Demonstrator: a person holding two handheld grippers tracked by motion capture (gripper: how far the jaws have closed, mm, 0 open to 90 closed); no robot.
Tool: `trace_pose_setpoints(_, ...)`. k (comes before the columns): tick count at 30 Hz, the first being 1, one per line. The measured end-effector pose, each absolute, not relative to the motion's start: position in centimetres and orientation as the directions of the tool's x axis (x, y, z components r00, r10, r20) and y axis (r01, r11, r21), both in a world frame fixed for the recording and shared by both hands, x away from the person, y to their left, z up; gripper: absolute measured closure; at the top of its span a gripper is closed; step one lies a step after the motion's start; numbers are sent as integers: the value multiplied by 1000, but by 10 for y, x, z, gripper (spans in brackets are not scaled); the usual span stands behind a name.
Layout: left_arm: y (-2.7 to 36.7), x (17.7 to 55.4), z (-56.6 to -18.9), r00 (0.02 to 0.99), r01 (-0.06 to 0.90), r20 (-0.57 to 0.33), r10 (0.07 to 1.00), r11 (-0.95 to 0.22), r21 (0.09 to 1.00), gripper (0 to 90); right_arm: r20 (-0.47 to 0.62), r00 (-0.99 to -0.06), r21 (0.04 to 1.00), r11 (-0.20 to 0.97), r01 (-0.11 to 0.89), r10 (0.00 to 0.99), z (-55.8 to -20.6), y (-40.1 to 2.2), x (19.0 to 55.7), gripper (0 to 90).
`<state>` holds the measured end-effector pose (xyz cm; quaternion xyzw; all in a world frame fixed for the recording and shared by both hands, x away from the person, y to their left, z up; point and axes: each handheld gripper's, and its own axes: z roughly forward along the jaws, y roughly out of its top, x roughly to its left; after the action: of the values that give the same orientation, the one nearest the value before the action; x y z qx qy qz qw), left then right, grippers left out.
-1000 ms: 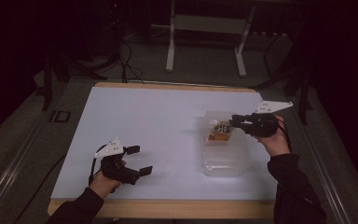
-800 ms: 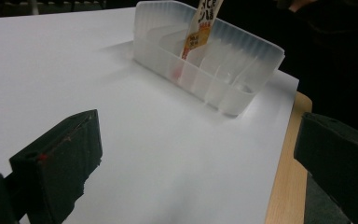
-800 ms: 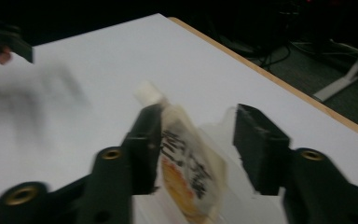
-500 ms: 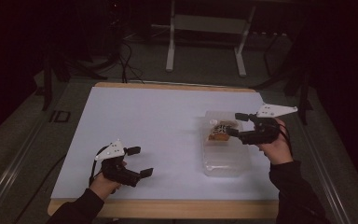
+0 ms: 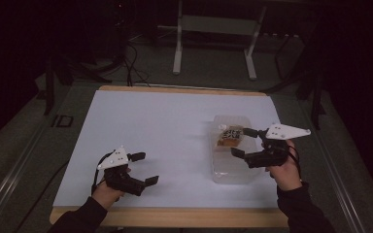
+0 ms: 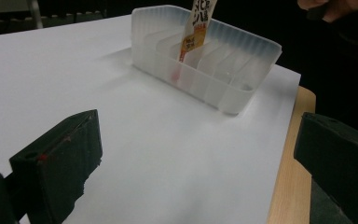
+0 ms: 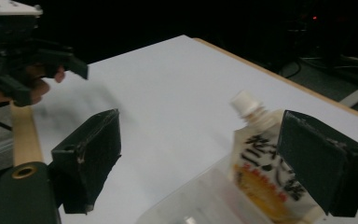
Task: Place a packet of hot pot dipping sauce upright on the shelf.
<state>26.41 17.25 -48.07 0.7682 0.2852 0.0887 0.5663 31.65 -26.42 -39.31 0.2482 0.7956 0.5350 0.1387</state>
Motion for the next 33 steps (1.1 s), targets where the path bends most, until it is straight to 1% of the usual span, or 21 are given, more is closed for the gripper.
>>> trace_pose_setpoints(13, 171, 262, -481, 829, 327, -171, 533, -214, 920, 10, 61, -821, 930, 266, 252, 567, -413, -260, 288, 135)
trace_pose_setpoints(15, 171, 262, -481, 829, 326, -170, 532, -214, 921, 10, 48, -818, 930, 274, 247, 574, -416, -260, 285, 136)
trace_pose_setpoints(25, 170, 262, -482, 833, 325, -170, 527, -217, 921, 10, 67, -807, 919, 280, 280, 586, -434, -263, 273, 137)
trace_pose_setpoints(33, 168, 261, -483, 835, 324, -166, 524, -226, 919, 10, 46, -805, 917, 294, 268, 591, -446, -265, 263, 137)
